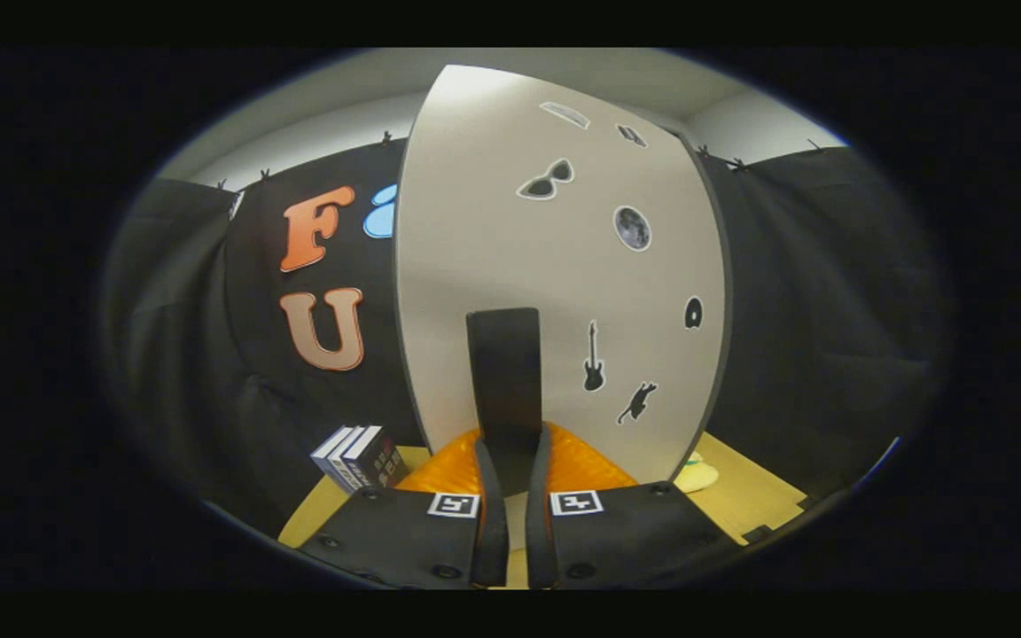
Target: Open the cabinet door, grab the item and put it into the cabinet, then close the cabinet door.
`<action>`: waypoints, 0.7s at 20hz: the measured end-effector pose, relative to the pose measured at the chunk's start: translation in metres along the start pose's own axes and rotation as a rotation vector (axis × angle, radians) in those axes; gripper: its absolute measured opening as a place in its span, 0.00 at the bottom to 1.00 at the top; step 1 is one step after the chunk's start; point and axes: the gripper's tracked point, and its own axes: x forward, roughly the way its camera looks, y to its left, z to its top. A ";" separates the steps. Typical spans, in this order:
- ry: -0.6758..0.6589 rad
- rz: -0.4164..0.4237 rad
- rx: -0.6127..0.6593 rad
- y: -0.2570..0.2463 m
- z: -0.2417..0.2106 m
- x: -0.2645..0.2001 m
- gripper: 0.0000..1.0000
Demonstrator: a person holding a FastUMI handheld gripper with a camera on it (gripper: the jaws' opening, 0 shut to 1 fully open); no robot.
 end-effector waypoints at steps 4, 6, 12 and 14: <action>-0.008 -0.030 0.009 -0.025 -0.001 -0.029 0.16; -0.009 -0.045 0.017 -0.039 -0.002 -0.043 0.15; -0.025 -0.086 0.015 -0.061 -0.002 -0.064 0.11; -0.027 -0.105 0.025 -0.073 -0.002 -0.065 0.10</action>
